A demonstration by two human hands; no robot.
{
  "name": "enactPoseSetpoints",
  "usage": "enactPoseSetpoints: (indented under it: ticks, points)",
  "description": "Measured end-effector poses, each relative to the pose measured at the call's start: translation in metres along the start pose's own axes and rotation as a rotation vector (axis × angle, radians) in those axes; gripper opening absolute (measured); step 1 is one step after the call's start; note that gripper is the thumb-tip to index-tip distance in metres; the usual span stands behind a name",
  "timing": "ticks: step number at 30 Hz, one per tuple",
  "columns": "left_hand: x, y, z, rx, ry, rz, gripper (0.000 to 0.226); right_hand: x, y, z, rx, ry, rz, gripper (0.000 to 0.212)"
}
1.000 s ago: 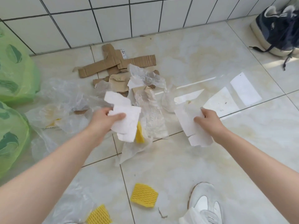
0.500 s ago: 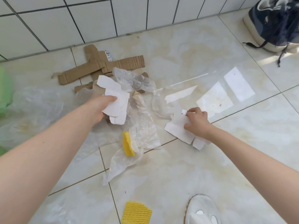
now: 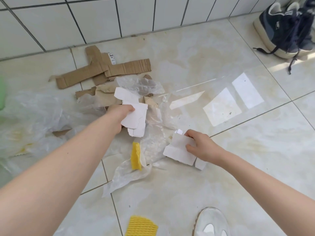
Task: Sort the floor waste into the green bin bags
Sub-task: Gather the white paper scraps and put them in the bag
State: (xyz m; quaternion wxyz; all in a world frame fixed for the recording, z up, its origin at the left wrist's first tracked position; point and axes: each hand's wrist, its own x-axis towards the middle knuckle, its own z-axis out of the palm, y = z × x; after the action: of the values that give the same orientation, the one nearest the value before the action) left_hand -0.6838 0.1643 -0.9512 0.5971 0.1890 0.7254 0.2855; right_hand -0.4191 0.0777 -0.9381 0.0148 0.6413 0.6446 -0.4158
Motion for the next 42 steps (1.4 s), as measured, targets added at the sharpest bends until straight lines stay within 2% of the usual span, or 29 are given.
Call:
enactPoseSetpoints:
  ticks: [3, 7, 11, 14, 17, 22, 24, 28, 31, 35, 42]
  points:
    - [-0.001, 0.005, 0.001, -0.049, 0.023, 0.024, 0.025, -0.006, -0.022, -0.013, 0.122, 0.129, -0.078, 0.012]
    - [0.002, 0.009, -0.005, -0.033, 0.042, 0.036, 0.030, 0.013, -0.053, -0.035, 0.222, 0.362, -0.073, 0.013]
    - [0.011, 0.010, -0.010, -0.035, 0.012, 0.005, 0.033, 0.049, -0.073, -0.034, 0.132, 0.416, -0.069, 0.020]
    - [0.014, 0.012, -0.007, -0.059, -0.010, -0.004, 0.024, 0.067, -0.071, -0.020, 0.039, 0.338, -0.046, 0.025]
    - [0.017, 0.008, -0.006, -0.051, -0.003, -0.002, 0.024, 0.061, -0.061, -0.007, 0.003, 0.251, -0.052, 0.026]
    - [0.017, 0.002, -0.004, -0.004, -0.007, 0.023, 0.027, 0.029, -0.043, -0.005, -0.080, 0.061, 0.040, 0.015]
    - [0.014, -0.001, -0.005, 0.023, 0.001, 0.046, 0.027, 0.019, -0.050, -0.017, -0.002, 0.124, 0.071, 0.007]
    - [0.005, -0.010, -0.010, 0.060, 0.012, 0.073, 0.026, 0.015, -0.083, -0.039, 0.244, 0.315, -0.001, 0.013]
    - [-0.005, -0.019, -0.014, 0.053, 0.006, 0.105, 0.018, 0.035, -0.101, -0.036, 0.368, 0.239, 0.029, 0.020]
    - [-0.020, -0.027, -0.023, -0.035, -0.038, 0.149, 0.012, 0.059, -0.103, -0.022, 0.565, 0.050, 0.114, 0.010]
    - [-0.040, -0.020, -0.045, -0.100, -0.065, 0.213, 0.013, 0.059, -0.102, -0.010, 0.691, -0.035, 0.038, 0.025]
